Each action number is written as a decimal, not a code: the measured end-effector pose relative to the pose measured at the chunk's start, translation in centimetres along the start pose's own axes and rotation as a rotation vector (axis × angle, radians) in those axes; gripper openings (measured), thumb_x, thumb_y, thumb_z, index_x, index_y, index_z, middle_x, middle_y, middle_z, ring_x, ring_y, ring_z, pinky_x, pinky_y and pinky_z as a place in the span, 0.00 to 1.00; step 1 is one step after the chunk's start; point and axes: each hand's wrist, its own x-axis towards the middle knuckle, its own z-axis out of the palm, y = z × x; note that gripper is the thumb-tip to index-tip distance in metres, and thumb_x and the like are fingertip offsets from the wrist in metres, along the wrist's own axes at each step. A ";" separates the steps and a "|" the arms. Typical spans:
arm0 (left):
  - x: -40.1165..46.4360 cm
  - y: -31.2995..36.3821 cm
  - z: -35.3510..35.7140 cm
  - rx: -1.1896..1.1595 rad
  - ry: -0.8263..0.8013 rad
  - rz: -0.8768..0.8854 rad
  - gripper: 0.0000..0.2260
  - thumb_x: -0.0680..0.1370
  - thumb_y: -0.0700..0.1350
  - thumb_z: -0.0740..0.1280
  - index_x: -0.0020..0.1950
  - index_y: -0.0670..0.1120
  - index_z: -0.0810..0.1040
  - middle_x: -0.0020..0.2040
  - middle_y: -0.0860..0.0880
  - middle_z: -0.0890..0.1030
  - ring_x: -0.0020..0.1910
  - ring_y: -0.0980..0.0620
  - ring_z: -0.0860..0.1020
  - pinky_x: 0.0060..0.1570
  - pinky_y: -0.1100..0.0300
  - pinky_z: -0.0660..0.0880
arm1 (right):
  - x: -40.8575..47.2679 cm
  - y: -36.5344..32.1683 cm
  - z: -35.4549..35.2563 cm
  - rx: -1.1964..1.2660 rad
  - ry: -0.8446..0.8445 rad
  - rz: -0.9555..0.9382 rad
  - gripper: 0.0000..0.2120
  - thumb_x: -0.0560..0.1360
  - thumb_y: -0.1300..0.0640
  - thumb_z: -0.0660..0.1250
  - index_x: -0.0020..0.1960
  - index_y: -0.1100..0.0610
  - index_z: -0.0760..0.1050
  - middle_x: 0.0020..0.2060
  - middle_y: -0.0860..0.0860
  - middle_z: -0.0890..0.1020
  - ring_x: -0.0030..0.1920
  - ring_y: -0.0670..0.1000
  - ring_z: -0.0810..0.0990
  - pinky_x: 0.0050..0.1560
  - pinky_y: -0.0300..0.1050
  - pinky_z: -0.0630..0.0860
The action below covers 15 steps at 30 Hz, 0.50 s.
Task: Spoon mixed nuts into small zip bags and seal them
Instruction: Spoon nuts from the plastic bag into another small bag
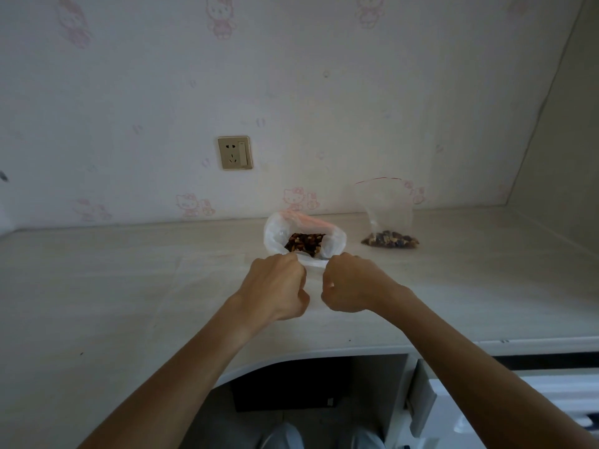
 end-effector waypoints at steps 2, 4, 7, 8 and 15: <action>0.3 -0.1 0.3 0.090 -0.046 0.035 0.14 0.75 0.57 0.72 0.52 0.48 0.83 0.51 0.52 0.78 0.47 0.48 0.80 0.42 0.54 0.73 | 0.4 0.3 0.2 -0.022 0.015 0.006 0.19 0.75 0.48 0.68 0.30 0.55 0.66 0.27 0.48 0.72 0.28 0.49 0.72 0.31 0.43 0.69; 0.7 -0.3 0.5 0.132 -0.117 0.046 0.19 0.74 0.59 0.73 0.57 0.48 0.81 0.54 0.51 0.77 0.48 0.48 0.79 0.42 0.54 0.69 | 0.7 0.6 0.5 -0.084 0.040 -0.019 0.22 0.77 0.42 0.67 0.32 0.54 0.68 0.29 0.47 0.73 0.30 0.49 0.75 0.35 0.44 0.74; 1.6 -0.9 1.1 0.088 -0.275 0.019 0.24 0.72 0.61 0.74 0.64 0.51 0.78 0.58 0.51 0.76 0.51 0.47 0.79 0.45 0.54 0.69 | 1.0 1.0 1.6 -0.138 0.000 -0.068 0.17 0.76 0.41 0.70 0.47 0.55 0.81 0.43 0.49 0.82 0.45 0.51 0.82 0.48 0.49 0.81; 1.9 -1.1 1.3 0.060 -0.330 0.001 0.25 0.72 0.63 0.74 0.65 0.53 0.78 0.59 0.52 0.75 0.52 0.47 0.79 0.46 0.54 0.69 | 1.1 1.2 2.1 -0.125 -0.024 -0.075 0.17 0.75 0.41 0.70 0.51 0.55 0.82 0.47 0.49 0.83 0.48 0.52 0.83 0.51 0.49 0.81; 2.8 -4.4 4.0 -0.318 -0.389 -0.057 0.24 0.60 0.72 0.74 0.51 0.63 0.81 0.48 0.62 0.75 0.45 0.61 0.77 0.41 0.62 0.71 | 1.7 3.9 4.4 0.286 0.022 -0.040 0.07 0.70 0.44 0.78 0.43 0.47 0.87 0.47 0.42 0.81 0.50 0.46 0.78 0.50 0.42 0.77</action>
